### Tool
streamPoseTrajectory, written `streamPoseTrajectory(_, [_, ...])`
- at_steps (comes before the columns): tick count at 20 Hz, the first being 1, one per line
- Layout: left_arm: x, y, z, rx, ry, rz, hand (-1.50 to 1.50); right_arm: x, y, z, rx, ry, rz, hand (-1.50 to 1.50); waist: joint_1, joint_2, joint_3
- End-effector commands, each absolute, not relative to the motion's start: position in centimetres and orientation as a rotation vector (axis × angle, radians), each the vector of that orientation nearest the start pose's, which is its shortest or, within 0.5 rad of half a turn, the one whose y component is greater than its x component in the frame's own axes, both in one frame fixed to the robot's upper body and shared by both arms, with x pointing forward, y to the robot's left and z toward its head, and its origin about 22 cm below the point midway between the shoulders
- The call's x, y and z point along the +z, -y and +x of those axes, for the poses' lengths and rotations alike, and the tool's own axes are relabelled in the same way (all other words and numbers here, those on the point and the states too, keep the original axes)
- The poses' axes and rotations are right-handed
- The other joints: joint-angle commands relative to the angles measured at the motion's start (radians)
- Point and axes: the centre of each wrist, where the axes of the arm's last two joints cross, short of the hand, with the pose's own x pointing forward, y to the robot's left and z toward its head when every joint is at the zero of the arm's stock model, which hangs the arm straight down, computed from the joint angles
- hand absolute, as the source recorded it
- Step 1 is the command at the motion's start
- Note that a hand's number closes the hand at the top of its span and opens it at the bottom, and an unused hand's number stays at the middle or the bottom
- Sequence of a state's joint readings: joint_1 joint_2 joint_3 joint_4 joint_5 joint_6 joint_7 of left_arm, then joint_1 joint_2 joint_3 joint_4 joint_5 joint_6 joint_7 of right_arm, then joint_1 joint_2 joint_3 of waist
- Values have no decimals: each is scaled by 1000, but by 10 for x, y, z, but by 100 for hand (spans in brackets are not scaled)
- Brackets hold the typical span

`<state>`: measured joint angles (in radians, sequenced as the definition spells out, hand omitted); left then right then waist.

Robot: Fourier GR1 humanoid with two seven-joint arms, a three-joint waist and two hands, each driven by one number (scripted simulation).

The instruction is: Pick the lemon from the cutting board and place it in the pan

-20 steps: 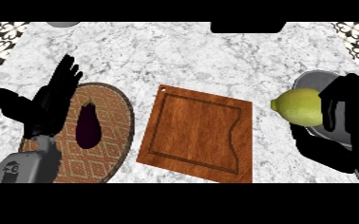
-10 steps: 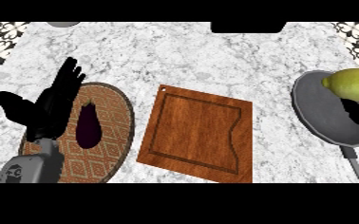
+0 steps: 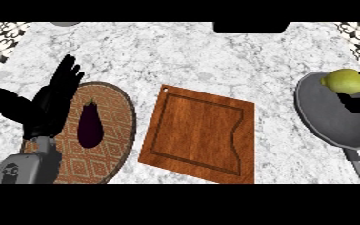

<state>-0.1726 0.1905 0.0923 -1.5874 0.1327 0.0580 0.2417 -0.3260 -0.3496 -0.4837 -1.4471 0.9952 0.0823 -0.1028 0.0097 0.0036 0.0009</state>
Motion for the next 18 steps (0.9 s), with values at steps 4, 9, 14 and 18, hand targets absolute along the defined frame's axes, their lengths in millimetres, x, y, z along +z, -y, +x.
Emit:
streamPoseTrajectory(4, [78, -286, 282, 36, 1525, 105, 0, 70, 409, 313, 737, 1342, -1250, 150, -4, -2, -1])
streamPoseTrajectory(9, [56, -264, 280, 18, 1519, 84, 0, 41, 416, 330, 540, 1151, -1117, -150, 8, 2, 0])
streamPoseTrajectory(14, [64, -255, 287, 47, 1530, 97, 0, 30, 444, 326, 572, 1181, -1013, -150, 0, 0, 0])
streamPoseTrajectory(18, [60, -267, 283, 32, 1516, 94, 0, 16, 446, 321, 447, 1353, -978, -150, 2, 1, 1])
